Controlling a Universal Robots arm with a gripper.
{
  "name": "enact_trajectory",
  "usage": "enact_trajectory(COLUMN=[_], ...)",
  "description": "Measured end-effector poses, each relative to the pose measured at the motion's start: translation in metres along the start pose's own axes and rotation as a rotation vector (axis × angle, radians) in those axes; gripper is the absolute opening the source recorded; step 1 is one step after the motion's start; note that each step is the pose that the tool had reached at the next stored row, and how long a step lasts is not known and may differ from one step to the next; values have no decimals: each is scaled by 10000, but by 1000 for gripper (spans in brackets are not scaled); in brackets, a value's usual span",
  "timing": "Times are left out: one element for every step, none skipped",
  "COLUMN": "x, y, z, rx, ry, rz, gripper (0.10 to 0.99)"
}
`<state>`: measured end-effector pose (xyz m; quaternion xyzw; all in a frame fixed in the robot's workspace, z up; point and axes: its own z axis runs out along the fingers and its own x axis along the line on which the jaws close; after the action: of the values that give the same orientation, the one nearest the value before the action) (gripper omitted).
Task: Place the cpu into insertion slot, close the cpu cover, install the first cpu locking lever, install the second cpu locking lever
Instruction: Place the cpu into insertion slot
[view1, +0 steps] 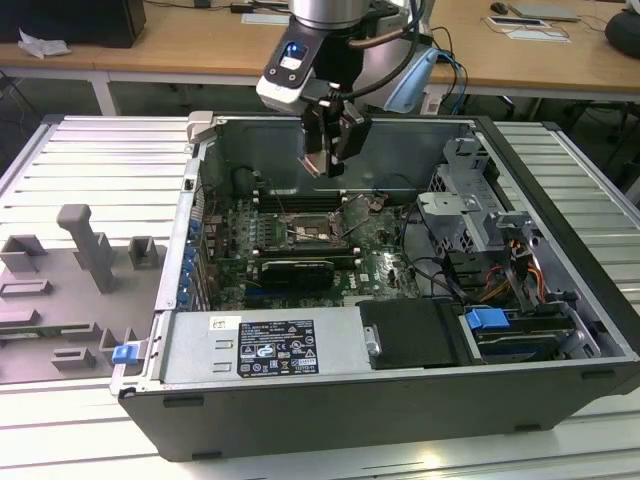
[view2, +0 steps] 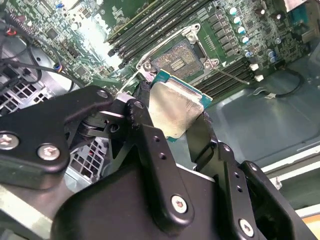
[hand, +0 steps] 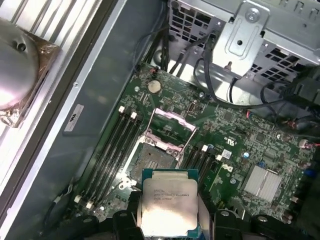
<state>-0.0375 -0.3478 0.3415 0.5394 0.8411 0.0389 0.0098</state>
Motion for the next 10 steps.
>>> enact_trajectory(x=[0, -1, -1, -1, -2, -2, -2, -2, -2, -3], y=[-1, -3, -4, -5, -6, -6, -6, -7, -7, -8], z=[10, 27, 43, 56, 71, 79, 83, 87, 93, 98], rx=[4, 10, 13, 14, 16, 18, 19, 22, 26, 30], ry=[-2, -1, 0, 1, 1, 1, 0, -2, -5, -8], rz=[51, 71, 80, 80, 80, 80, 80, 80, 80, 79], gripper=[533, 533, 533, 533, 533, 533, 533, 533, 533, 533])
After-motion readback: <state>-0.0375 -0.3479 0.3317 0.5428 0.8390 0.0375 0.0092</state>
